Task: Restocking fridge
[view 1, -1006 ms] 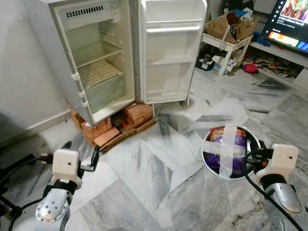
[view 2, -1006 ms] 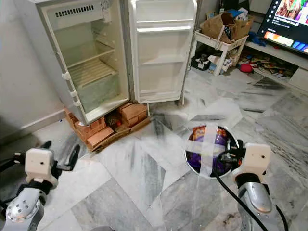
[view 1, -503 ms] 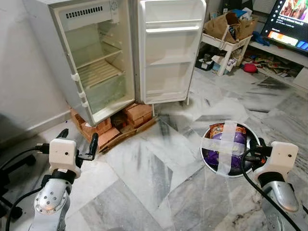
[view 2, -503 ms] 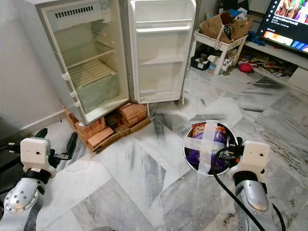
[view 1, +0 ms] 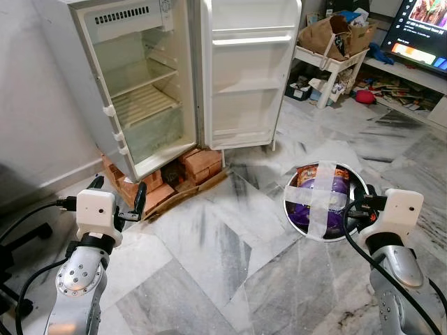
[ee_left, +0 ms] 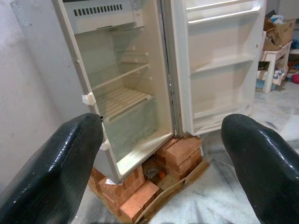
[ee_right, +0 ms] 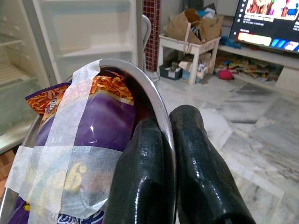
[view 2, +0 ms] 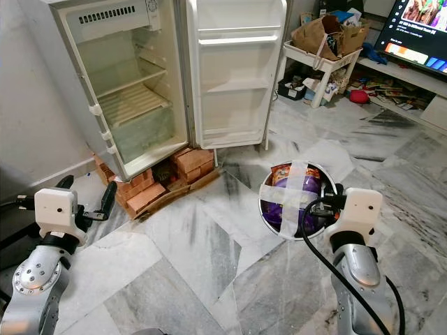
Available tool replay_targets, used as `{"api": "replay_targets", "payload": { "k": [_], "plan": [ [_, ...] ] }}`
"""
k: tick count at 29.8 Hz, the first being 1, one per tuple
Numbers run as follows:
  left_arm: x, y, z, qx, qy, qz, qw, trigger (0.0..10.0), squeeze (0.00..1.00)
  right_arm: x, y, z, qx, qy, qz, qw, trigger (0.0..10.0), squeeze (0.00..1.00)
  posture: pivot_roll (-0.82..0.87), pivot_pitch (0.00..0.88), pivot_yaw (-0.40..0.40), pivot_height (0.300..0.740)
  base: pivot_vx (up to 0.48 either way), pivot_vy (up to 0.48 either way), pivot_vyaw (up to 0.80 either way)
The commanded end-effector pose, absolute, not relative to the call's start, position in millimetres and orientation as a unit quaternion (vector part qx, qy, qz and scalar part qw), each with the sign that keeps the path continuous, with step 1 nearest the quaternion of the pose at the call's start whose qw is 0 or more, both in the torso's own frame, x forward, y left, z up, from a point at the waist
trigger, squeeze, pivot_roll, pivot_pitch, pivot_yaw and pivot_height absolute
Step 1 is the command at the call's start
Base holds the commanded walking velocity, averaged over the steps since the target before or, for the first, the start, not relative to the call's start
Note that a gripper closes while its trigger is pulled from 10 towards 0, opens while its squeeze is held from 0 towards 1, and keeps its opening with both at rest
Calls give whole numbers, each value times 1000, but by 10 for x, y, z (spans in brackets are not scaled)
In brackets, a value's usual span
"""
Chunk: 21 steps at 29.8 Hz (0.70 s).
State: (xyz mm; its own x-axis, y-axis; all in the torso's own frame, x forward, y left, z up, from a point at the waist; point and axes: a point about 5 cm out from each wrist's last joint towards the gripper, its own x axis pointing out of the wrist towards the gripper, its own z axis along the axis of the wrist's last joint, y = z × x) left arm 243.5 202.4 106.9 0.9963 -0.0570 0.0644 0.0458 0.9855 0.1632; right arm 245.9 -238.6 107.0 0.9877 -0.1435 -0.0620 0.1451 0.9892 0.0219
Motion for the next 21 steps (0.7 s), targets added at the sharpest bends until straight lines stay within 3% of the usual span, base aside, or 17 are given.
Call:
{"api": "replay_targets", "payload": {
  "k": [1, 21],
  "plan": [
    [2457, 2016, 1063, 81, -31, -27, 996, 10000, 0, 2488, -2374, 1086, 15, 26, -70, 997, 10000, 0, 62, 0, -15, 740, 0, 0, 0],
    [2322, 2043, 921, 76, -5, -30, 997, 10000, 0, 2461, -2383, 1030, 3, 41, -66, 997, 10000, 0, 64, 0, -18, 740, 0, 0, 0]
  ]
}}
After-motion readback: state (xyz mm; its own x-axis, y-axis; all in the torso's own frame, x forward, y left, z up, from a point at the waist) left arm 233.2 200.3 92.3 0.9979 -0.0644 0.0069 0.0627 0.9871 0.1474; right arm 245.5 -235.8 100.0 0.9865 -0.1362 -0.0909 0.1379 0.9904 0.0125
